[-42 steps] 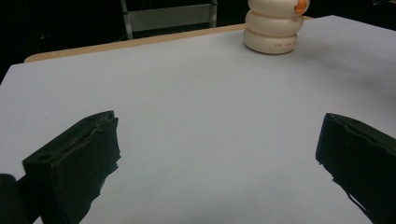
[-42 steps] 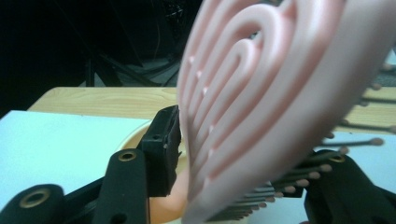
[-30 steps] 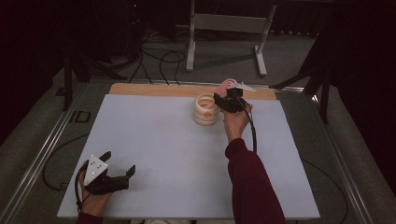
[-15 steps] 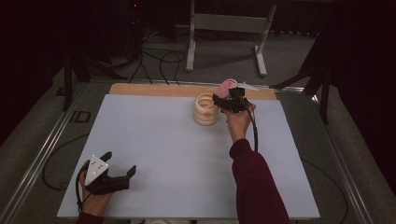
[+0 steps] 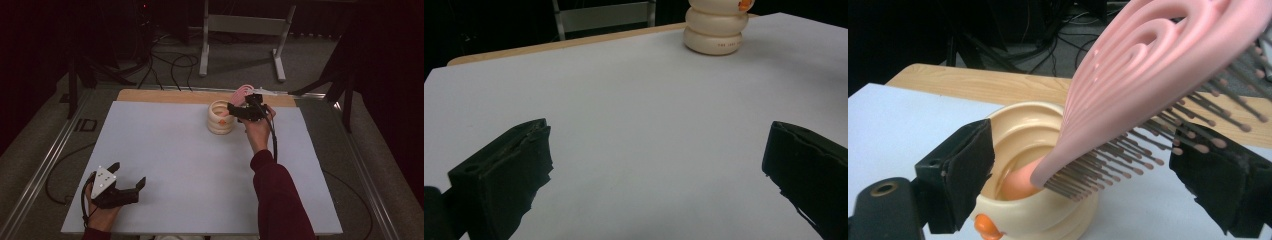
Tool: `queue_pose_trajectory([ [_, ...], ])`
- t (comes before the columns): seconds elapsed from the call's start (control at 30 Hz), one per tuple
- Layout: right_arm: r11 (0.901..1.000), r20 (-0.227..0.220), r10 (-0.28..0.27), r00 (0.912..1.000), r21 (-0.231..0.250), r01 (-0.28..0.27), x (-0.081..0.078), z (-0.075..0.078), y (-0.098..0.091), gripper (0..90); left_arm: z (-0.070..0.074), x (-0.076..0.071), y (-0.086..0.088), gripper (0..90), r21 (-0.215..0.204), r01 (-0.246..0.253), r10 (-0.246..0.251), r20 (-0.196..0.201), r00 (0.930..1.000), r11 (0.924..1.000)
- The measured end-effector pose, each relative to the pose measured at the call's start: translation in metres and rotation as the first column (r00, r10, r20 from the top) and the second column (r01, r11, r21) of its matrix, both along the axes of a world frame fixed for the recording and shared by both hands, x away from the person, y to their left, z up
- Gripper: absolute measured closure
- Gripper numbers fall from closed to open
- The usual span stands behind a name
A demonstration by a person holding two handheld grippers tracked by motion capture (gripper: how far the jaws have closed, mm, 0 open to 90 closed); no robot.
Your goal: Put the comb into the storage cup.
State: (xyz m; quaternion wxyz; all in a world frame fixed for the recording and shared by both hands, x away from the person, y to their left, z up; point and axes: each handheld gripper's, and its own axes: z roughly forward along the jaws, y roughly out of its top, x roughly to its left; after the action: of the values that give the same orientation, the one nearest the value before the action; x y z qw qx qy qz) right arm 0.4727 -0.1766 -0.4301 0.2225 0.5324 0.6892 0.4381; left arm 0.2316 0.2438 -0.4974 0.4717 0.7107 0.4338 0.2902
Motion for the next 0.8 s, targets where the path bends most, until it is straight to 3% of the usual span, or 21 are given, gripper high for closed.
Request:
queue_pose_trajectory([
  [0.8, 0.9965, -0.001, 0.064, 0.998, -0.054, -0.064, -0.017, 0.005, -0.017, 9.6, 0.0, 0.0, -0.002, 0.1, 0.001, 0.004, -0.004, 0.001, 1.0, 1.0],
])
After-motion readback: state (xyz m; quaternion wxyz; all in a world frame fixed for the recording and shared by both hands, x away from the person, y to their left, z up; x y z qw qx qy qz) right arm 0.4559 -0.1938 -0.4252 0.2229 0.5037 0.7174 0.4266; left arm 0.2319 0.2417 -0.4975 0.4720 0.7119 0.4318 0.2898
